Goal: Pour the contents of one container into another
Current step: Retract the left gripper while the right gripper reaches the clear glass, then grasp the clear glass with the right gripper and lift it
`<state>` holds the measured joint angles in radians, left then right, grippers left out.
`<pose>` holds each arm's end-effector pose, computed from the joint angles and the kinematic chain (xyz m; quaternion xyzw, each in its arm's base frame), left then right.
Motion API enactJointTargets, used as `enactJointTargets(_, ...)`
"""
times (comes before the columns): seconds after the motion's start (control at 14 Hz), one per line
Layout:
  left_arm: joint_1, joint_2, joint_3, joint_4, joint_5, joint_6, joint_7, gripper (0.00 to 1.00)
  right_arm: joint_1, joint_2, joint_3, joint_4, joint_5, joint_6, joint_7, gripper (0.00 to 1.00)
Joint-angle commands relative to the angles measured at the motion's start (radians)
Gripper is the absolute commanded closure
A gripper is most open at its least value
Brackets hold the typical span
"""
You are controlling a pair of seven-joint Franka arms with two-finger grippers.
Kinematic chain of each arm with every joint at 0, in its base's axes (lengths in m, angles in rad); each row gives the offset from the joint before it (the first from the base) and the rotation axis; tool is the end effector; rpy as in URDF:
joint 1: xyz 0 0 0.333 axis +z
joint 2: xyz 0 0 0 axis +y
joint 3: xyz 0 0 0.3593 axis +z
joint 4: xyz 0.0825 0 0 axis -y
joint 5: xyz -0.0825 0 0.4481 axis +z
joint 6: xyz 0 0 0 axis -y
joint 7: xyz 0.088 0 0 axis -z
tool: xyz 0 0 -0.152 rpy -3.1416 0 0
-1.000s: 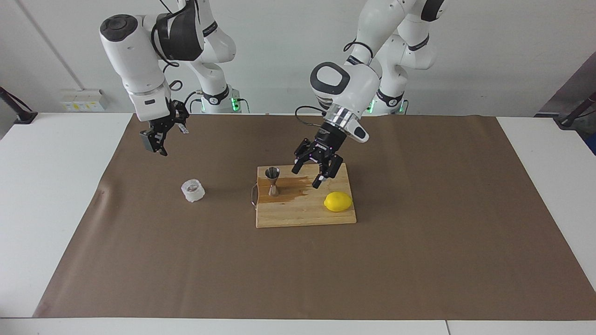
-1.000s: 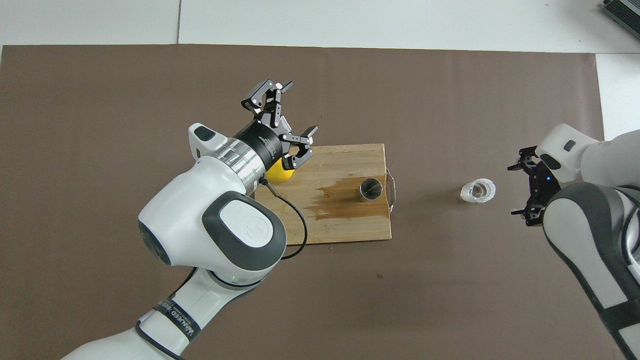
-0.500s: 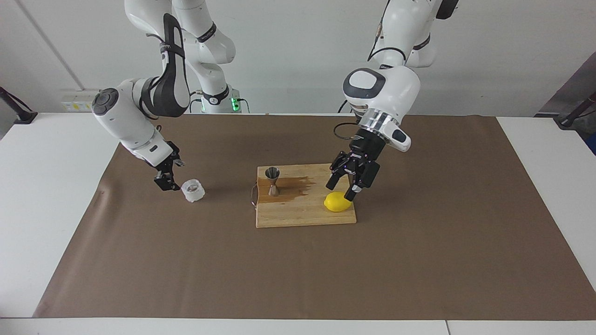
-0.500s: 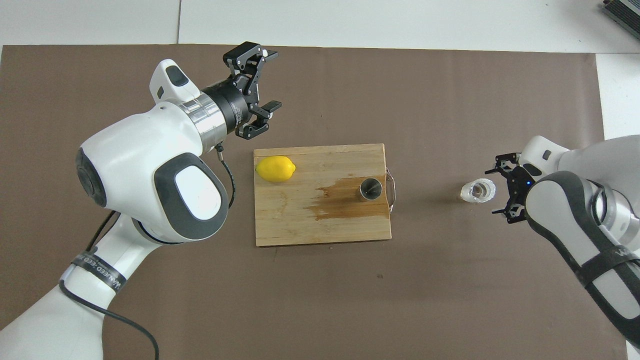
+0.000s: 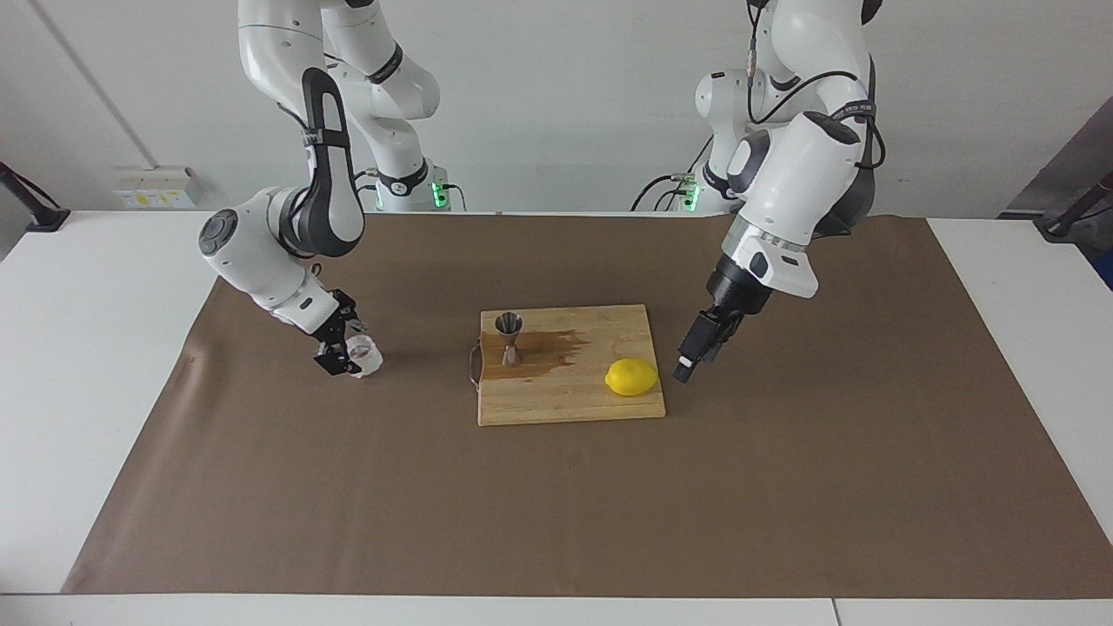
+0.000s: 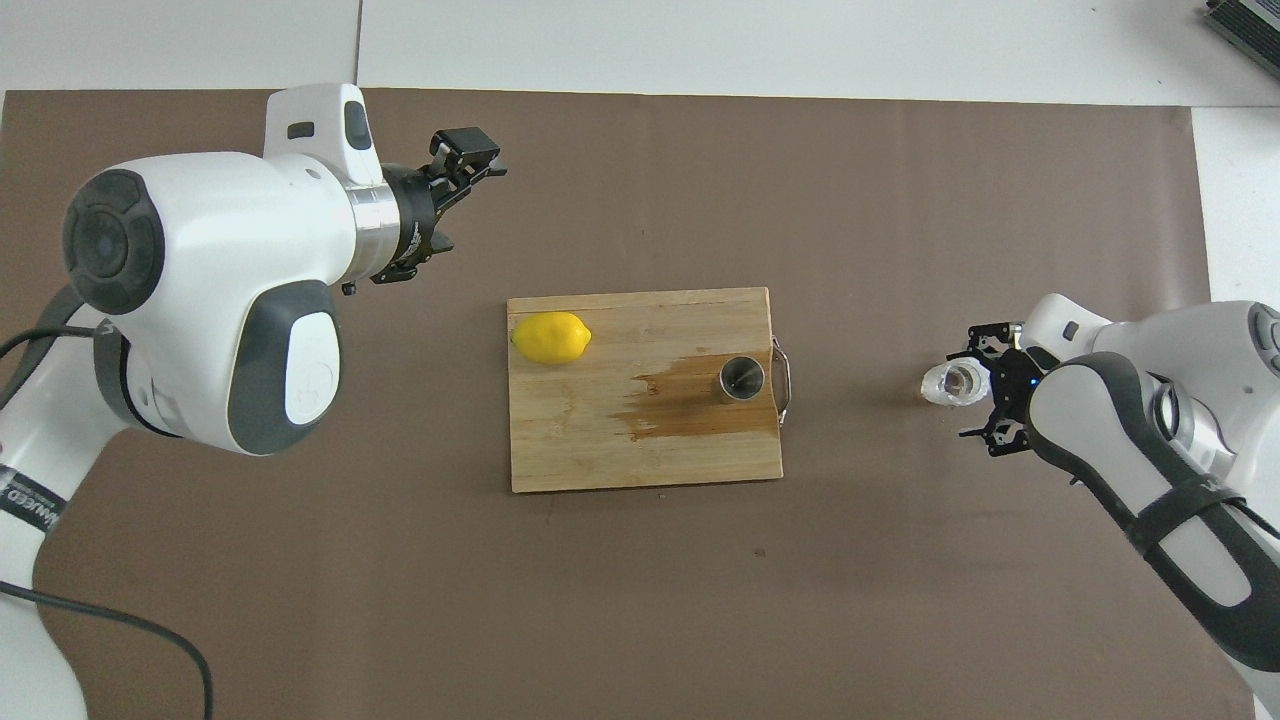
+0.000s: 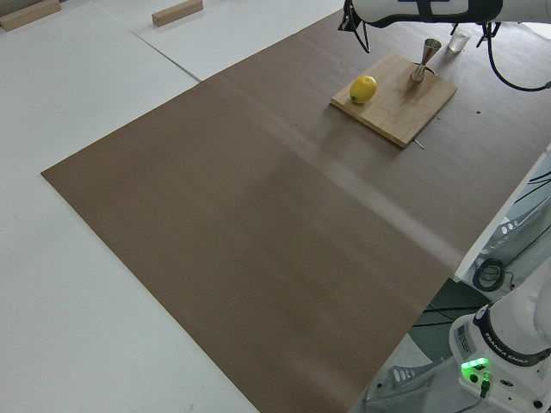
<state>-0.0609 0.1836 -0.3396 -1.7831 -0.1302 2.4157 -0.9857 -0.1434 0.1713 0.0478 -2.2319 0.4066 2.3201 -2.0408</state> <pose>0.6809 -0.2790 0.4836 0.9147 0.3247 0.1215 0.2076 0.5827 -0.0351 0.2414 -0.6695 -0.7272 -0.1081 0.1064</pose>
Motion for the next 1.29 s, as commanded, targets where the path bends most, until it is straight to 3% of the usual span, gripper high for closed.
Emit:
enactJointTargets(0.0, 0.027, -0.041, -0.004, -0.013, 0.108, -0.153, 0.045, 0.00, -0.013, 0.005, 0.009, -0.037, 0.081, 0.058, -0.082, 0.00)
enactJointTargets(0.21, 0.079, -0.088, -0.006, -0.025, 0.127, -0.337, 0.270, 0.00, -0.018, 0.008, 0.009, -0.037, 0.090, 0.056, -0.094, 0.01)
enactJointTargets(0.29, 0.111, -0.105, -0.006, -0.025, 0.126, -0.395, 0.389, 0.00, -0.024, 0.008, 0.009, -0.035, 0.092, 0.052, -0.099, 0.26)
enactJointTargets(0.36, 0.149, -0.119, -0.006, -0.025, 0.126, -0.432, 0.463, 0.00, -0.037, 0.008, 0.009, -0.035, 0.095, 0.048, -0.108, 0.61)
enactJointTargets(0.43, 0.179, -0.134, -0.006, -0.027, 0.126, -0.464, 0.502, 0.00, -0.042, 0.008, 0.009, -0.032, 0.104, 0.045, -0.113, 0.85)
enactJointTargets(0.5, 0.211, -0.150, -0.006, -0.025, 0.126, -0.506, 0.525, 0.00, -0.042, 0.007, 0.010, -0.031, 0.107, 0.044, -0.122, 0.98)
enactJointTargets(0.64, 0.265, -0.165, -0.004, -0.022, 0.124, -0.549, 0.654, 0.00, -0.041, -0.010, 0.012, -0.029, 0.110, 0.027, -0.125, 1.00)
enactJointTargets(0.86, 0.283, -0.191, 0.002, -0.010, 0.116, -0.607, 0.697, 0.00, -0.030, -0.055, 0.011, -0.023, 0.147, -0.004, -0.102, 1.00)
enactJointTargets(1.21, 0.378, -0.193, 0.005, 0.039, 0.093, -0.650, 0.881, 0.00, 0.034, -0.116, 0.024, 0.041, 0.123, -0.082, 0.121, 1.00)
